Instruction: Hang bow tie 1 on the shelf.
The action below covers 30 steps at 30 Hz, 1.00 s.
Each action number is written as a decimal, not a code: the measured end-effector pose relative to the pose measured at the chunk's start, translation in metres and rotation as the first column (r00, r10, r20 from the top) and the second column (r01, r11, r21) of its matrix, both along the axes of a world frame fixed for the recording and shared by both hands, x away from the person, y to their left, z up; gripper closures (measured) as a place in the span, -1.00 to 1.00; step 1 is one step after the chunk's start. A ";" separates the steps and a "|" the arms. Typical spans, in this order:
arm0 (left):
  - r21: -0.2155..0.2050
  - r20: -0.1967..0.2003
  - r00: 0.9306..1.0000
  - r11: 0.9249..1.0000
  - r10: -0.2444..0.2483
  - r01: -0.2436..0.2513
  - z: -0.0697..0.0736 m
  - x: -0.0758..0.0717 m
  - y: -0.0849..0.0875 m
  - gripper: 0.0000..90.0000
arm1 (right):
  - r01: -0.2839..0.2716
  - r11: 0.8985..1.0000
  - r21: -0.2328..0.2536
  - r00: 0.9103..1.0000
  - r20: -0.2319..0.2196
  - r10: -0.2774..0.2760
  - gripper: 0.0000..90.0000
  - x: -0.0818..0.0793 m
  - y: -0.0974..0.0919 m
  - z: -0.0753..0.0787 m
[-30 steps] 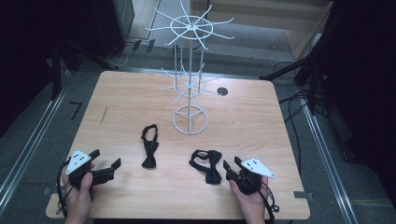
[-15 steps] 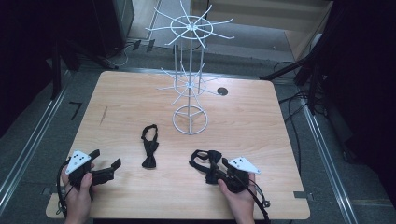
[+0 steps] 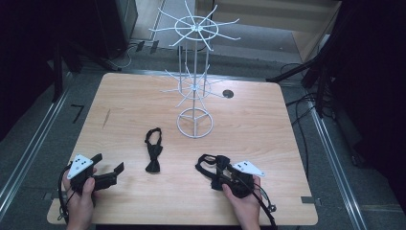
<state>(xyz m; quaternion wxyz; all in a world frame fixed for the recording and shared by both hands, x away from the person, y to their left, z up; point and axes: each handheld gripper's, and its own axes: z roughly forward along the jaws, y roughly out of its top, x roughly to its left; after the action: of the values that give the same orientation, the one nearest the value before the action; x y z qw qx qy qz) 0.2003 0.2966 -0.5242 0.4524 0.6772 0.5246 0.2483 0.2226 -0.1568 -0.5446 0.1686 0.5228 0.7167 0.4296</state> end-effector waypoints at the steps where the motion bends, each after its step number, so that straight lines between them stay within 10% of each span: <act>1: -0.001 -0.001 1.000 1.000 0.000 0.000 0.000 0.000 0.000 -0.82 | -0.002 1.000 0.012 1.000 0.005 0.002 0.19 -0.001 -0.001 0.000; 14: 0.000 -0.002 1.000 1.000 0.000 0.000 0.000 0.000 0.000 -0.82 | 0.006 1.000 0.028 0.999 -0.054 -0.005 0.12 0.002 -0.001 -0.002; 21: 0.000 -0.001 1.000 1.000 0.000 0.000 0.000 0.000 0.000 -0.82 | 0.003 0.998 -0.067 1.000 -0.017 -0.004 0.47 -0.001 0.007 -0.002; 30: 0.000 -0.003 1.000 1.000 0.000 0.000 0.000 0.000 0.000 -0.82 | -0.015 0.997 -0.072 1.000 -0.017 0.014 0.67 -0.001 0.007 -0.002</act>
<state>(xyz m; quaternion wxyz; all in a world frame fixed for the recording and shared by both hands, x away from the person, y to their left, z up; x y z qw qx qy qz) 0.2004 0.2966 -0.5242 0.4515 0.6776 0.5251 0.2474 0.2213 -0.1501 -0.5468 0.1784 0.5148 0.7367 0.4005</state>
